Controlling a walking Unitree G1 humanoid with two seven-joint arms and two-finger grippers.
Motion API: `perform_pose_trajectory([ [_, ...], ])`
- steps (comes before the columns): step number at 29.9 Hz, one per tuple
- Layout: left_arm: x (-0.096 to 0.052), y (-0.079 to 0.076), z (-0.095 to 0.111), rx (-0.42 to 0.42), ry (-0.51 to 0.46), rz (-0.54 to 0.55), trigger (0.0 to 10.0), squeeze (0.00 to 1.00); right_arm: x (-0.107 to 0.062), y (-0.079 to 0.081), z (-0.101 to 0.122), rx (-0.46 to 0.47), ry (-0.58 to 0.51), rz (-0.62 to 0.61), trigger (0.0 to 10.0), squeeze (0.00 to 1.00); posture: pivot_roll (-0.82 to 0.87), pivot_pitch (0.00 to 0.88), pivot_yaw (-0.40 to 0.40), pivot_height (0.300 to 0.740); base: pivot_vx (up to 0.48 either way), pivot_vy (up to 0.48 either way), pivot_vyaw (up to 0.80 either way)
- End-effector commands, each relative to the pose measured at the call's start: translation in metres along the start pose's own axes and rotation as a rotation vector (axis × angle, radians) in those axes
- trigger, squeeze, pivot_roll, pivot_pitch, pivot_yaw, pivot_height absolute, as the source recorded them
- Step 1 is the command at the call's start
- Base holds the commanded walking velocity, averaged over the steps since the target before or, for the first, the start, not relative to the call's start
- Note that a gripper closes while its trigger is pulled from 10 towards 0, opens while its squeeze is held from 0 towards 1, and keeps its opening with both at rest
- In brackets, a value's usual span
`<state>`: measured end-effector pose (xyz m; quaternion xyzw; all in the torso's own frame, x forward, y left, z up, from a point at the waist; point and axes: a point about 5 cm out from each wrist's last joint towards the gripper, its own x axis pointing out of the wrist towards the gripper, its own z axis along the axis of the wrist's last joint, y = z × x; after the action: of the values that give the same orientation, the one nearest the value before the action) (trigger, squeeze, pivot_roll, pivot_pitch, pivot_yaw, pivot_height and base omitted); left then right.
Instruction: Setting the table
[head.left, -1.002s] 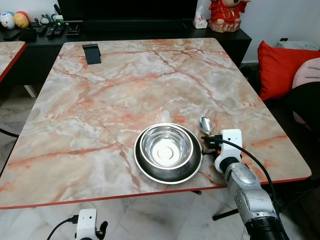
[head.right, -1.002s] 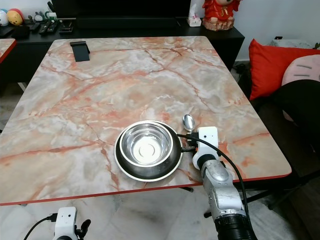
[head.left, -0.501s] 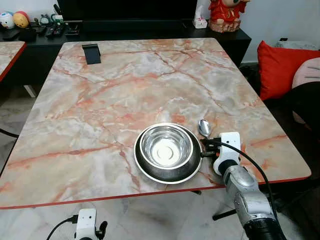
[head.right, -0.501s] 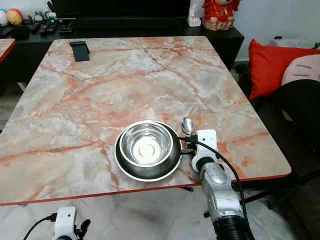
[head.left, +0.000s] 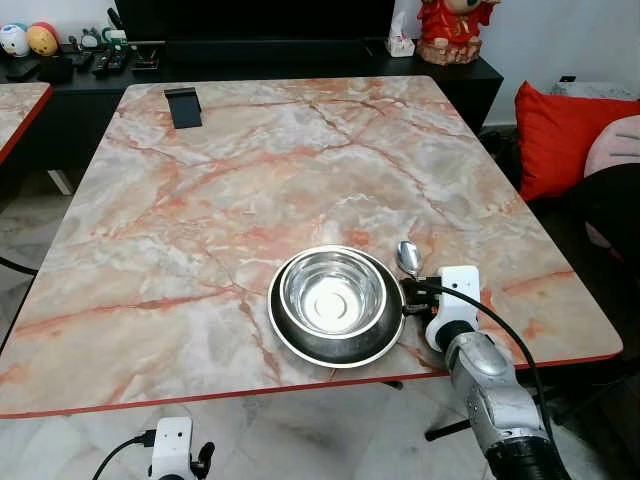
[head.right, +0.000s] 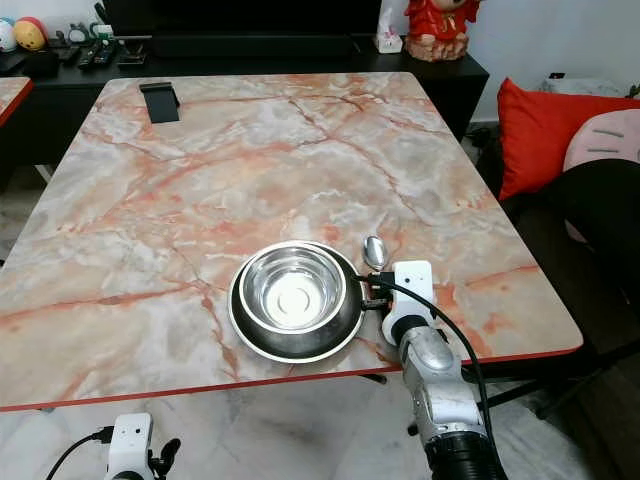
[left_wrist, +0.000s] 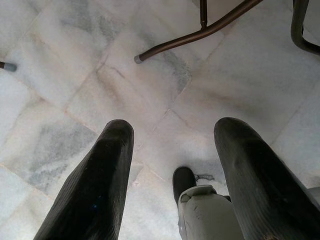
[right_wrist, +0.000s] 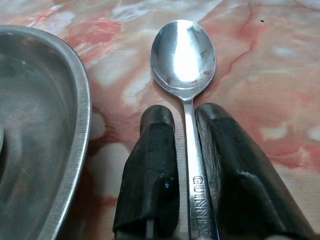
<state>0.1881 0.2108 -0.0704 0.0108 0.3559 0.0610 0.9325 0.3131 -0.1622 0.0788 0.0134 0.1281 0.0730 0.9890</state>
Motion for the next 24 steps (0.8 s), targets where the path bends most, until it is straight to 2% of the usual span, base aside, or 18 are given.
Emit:
perform_pose_trajectory([
  [1, -0.002, 0.000, -0.006, -0.006, 0.032, 0.004, 10.0, 0.00, -0.001, -0.001, -0.004, 0.010, 0.008, -0.003, 10.0, 0.51, -0.11, 0.092, -0.028, 0.719, 0.000, 0.000, 0.00],
  [10, -0.001, -0.003, -0.006, -0.007, 0.031, 0.001, 10.0, 0.00, -0.001, 0.000, -0.002, 0.008, 0.001, -0.003, 10.0, 0.50, -0.11, 0.093, -0.028, 0.719, 0.000, 0.000, 0.00],
  [13, -0.001, -0.005, -0.005, -0.007, 0.024, -0.001, 10.0, 0.00, 0.000, -0.001, -0.001, 0.009, -0.008, -0.014, 10.0, 0.44, -0.11, 0.092, -0.028, 0.719, 0.000, 0.000, 0.00],
  [14, -0.001, -0.005, -0.004, -0.007, 0.022, -0.001, 10.0, 0.00, 0.000, -0.002, 0.000, 0.009, -0.011, -0.018, 10.0, 0.27, -0.11, 0.092, -0.028, 0.719, 0.000, 0.000, 0.00],
  [15, -0.001, -0.005, -0.004, -0.007, 0.020, -0.001, 10.0, 0.00, 0.000, -0.002, 0.000, 0.009, -0.011, -0.020, 10.0, 0.05, -0.11, 0.093, -0.028, 0.719, 0.000, 0.000, 0.00],
  [16, -0.001, -0.004, -0.004, -0.007, 0.017, -0.001, 10.0, 0.00, 0.000, -0.002, 0.001, 0.009, -0.013, -0.022, 10.0, 0.00, -0.11, 0.092, -0.028, 0.719, 0.000, 0.000, 0.00],
  [24, -0.001, -0.003, -0.002, -0.007, 0.005, 0.000, 10.0, 0.00, 0.000, -0.002, 0.006, 0.016, -0.052, -0.025, 10.0, 0.00, -0.11, 0.094, -0.027, 0.719, 0.000, 0.000, 0.00],
])
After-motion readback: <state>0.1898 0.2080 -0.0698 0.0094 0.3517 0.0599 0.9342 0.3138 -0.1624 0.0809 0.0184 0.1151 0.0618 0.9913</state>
